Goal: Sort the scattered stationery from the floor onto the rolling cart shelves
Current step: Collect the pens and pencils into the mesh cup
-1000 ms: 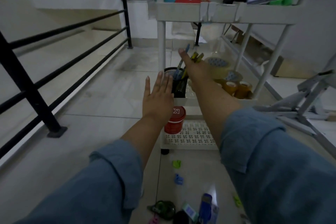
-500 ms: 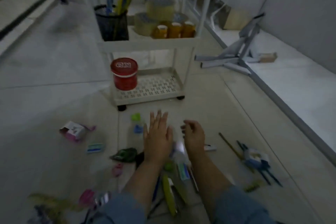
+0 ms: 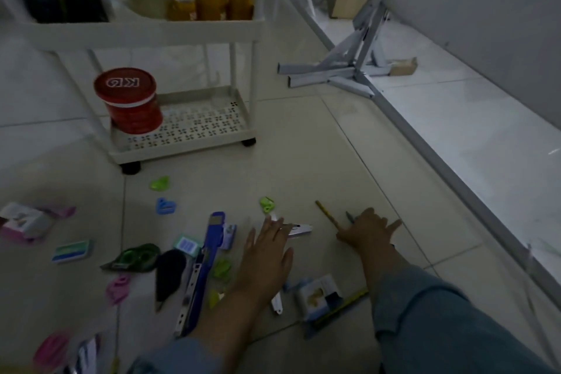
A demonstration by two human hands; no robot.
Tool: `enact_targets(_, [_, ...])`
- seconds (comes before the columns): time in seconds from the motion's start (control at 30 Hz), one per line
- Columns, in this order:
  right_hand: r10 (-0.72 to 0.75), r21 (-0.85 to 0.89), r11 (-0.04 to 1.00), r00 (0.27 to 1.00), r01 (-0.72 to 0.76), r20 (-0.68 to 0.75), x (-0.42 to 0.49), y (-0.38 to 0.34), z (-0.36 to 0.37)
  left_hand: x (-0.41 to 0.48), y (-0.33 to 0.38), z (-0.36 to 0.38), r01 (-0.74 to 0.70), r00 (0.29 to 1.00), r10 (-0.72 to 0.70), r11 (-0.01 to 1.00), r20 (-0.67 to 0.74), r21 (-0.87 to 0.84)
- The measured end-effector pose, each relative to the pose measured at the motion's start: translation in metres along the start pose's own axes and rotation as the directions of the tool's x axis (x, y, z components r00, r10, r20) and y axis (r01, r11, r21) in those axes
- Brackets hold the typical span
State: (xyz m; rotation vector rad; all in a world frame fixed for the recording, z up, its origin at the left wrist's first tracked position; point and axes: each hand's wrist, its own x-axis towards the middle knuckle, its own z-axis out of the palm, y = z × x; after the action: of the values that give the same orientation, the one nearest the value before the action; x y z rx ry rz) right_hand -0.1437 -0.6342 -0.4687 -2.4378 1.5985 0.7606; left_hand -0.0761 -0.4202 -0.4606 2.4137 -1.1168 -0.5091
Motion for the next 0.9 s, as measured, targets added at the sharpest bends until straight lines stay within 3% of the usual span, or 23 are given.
enact_targets(0.1, [-0.033, -0.067, 0.997, 0.999, 0.032, -0.020, 0.007, -0.008, 0.001, 0.002, 0.000, 0.005, 0.034, 0.999, -0.034, 0.999, 0.006, -0.018])
enact_targets(0.27, [-0.107, 0.036, 0.993, 0.987, 0.112, -0.116, 0.004, -0.020, 0.012, 0.003, -0.011, 0.012, 0.055, 0.998, -0.054, 0.995, 0.014, -0.084])
enact_targets(0.57, [-0.231, 0.127, 0.966, 0.972, 0.224, 0.046, 0.003, -0.028, 0.009, 0.015, -0.006, 0.018, 0.066, 0.996, -0.076, 0.981, -0.046, -0.181])
enact_targets(0.7, [-0.284, 0.138, 0.950, 0.959, 0.279, 0.017, 0.002, -0.031, 0.003, 0.018, -0.006, 0.019, 0.073, 0.993, -0.093, 0.967, -0.071, -0.244])
enact_targets(0.83, [-0.402, 0.204, 0.894, 0.915, 0.399, -0.024, -0.001, -0.039, -0.009, 0.019, -0.003, 0.013, 0.052, 0.984, -0.113, 0.924, -0.140, -0.380])
enact_targets(0.9, [-0.467, 0.292, 0.834, 0.881, 0.469, -0.081, -0.005, -0.045, -0.017, 0.024, -0.002, 0.009, 0.065, 0.970, -0.176, 0.850, -0.166, -0.523])
